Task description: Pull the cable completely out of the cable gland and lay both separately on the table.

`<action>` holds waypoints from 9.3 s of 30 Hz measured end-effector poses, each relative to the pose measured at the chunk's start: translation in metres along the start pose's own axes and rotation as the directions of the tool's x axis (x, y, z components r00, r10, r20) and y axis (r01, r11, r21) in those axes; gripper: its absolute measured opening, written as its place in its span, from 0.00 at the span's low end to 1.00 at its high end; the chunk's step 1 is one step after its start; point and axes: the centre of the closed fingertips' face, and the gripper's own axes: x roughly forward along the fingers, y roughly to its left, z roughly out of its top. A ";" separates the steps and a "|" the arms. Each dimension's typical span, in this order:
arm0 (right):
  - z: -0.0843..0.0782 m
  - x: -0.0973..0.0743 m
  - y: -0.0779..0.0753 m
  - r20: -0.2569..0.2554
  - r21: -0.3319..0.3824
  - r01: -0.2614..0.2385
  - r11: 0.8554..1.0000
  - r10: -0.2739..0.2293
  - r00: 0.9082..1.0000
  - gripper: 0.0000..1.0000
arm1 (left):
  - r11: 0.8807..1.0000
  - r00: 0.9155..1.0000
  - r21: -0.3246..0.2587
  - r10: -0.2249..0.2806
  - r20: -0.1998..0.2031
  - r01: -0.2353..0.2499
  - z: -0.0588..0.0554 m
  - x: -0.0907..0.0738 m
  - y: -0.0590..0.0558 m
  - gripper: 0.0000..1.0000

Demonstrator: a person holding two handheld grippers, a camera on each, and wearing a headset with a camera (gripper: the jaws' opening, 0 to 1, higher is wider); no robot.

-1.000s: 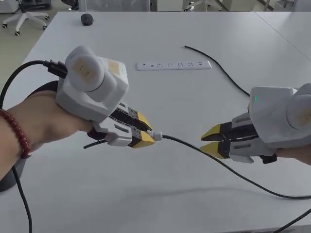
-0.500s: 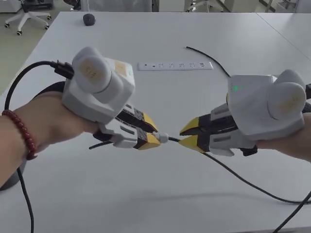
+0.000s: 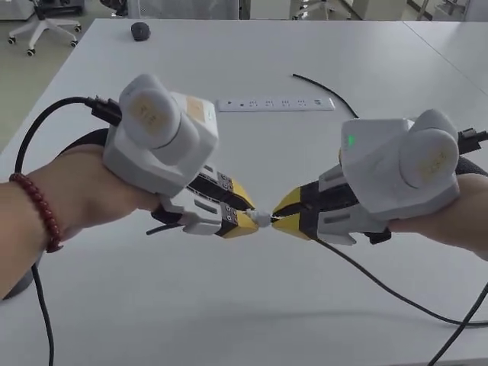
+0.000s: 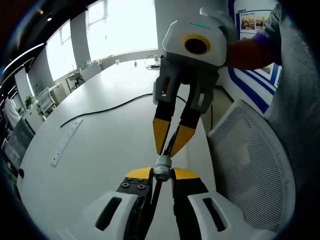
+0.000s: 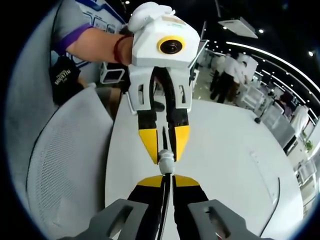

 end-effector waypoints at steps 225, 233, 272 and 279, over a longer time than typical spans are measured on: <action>-0.136 -0.046 -0.104 -0.162 0.465 0.411 0.784 -0.381 0.910 0.76 | 0.976 0.992 -0.196 0.113 0.062 -0.099 -0.036 0.020 0.036 0.16; -0.116 -0.062 -0.093 -0.123 0.429 0.446 0.785 -0.438 0.890 0.98 | 0.974 0.990 -0.198 0.125 0.064 -0.110 -0.036 0.019 0.035 0.16; -0.130 -0.132 -0.046 -0.156 0.426 0.552 0.717 -0.543 0.825 0.99 | 0.954 0.968 -0.181 0.222 -0.113 -0.240 -0.083 0.091 0.096 0.16; -0.132 -0.135 -0.048 -0.159 0.429 0.556 0.712 -0.547 0.822 0.99 | 0.950 0.964 -0.189 0.221 -0.148 -0.247 -0.094 0.099 0.099 0.16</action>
